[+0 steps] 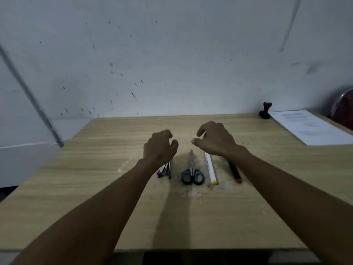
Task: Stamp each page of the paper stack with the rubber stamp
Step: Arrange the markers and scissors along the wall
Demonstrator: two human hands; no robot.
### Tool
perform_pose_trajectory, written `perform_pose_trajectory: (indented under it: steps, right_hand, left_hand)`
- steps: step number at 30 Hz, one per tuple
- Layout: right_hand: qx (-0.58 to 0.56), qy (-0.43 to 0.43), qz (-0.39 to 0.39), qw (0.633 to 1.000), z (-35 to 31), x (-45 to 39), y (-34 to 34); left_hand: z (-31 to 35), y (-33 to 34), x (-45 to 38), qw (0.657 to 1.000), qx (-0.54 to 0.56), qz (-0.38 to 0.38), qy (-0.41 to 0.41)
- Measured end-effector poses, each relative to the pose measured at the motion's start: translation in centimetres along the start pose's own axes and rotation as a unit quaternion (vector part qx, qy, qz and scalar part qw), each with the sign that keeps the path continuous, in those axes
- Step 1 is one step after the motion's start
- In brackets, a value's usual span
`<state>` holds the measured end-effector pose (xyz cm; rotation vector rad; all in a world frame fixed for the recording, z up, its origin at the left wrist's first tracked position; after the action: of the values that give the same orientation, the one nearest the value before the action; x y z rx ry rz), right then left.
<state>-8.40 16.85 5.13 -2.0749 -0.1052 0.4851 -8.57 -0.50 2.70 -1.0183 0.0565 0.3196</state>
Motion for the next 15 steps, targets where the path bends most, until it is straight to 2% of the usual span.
perform_pose_trajectory:
  steps: [6, 12, 15]
  right_hand:
    - [0.024, 0.005, -0.057, 0.998, -0.6, 2.0, 4.2]
    - [0.121, 0.000, -0.064, 0.991, -1.6, 2.3, 6.1]
    - [0.137, 0.013, -0.061, 0.989, -1.8, 2.3, 6.8]
  left_hand:
    - [-3.0, 2.3, 1.7, 0.995, -0.080, -0.035, -0.044]
    - [-4.6, 4.0, 2.0, 0.988, -0.118, -0.074, -0.060]
    - [-4.6, 4.4, 2.0, 0.988, -0.129, -0.071, -0.053]
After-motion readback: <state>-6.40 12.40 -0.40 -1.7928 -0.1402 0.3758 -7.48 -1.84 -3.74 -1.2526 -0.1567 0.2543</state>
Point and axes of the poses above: each hand's wrist, its own x-axis away from the middle knuckle, its own y-axis out of the palm, z = x × y, the point moved 9 cm from there along -x, towards the middle knuckle, and after that the axes turned 12 degrees about -y, right-handed, at the moved point
